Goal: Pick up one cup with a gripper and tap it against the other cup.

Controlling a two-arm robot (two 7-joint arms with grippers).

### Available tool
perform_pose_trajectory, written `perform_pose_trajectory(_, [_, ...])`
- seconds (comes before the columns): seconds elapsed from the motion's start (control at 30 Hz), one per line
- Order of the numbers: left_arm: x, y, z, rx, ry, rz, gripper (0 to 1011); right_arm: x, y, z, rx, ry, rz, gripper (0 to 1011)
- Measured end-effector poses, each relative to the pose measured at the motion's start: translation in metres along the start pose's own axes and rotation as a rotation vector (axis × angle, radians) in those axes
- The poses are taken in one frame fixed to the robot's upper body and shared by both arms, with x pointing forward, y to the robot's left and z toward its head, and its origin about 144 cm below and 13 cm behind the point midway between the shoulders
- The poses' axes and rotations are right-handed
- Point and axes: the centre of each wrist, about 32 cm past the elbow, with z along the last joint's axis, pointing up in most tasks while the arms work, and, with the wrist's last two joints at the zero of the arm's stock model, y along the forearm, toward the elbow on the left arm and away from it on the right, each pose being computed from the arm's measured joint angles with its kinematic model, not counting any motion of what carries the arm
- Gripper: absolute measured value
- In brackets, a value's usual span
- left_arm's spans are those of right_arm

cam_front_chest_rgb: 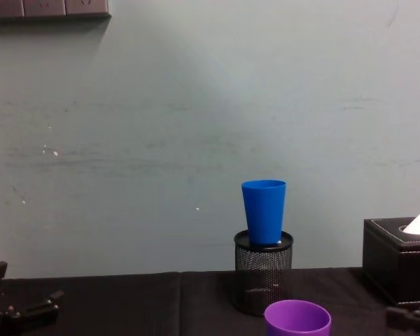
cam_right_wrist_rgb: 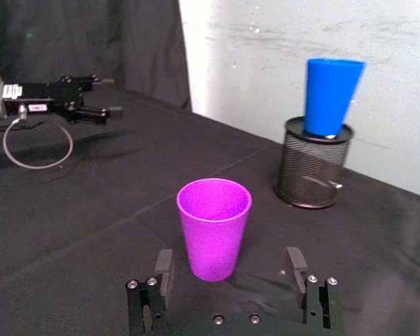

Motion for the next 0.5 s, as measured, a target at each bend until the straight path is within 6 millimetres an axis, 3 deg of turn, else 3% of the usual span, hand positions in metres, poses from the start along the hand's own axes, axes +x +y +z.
perform_pose_trajectory(0.5, [0.000, 0.000, 0.000, 0.000, 0.000, 0.000, 1000, 0.004, 0.045, -0.004, -0.013, 0.001, 0.055, 1003])
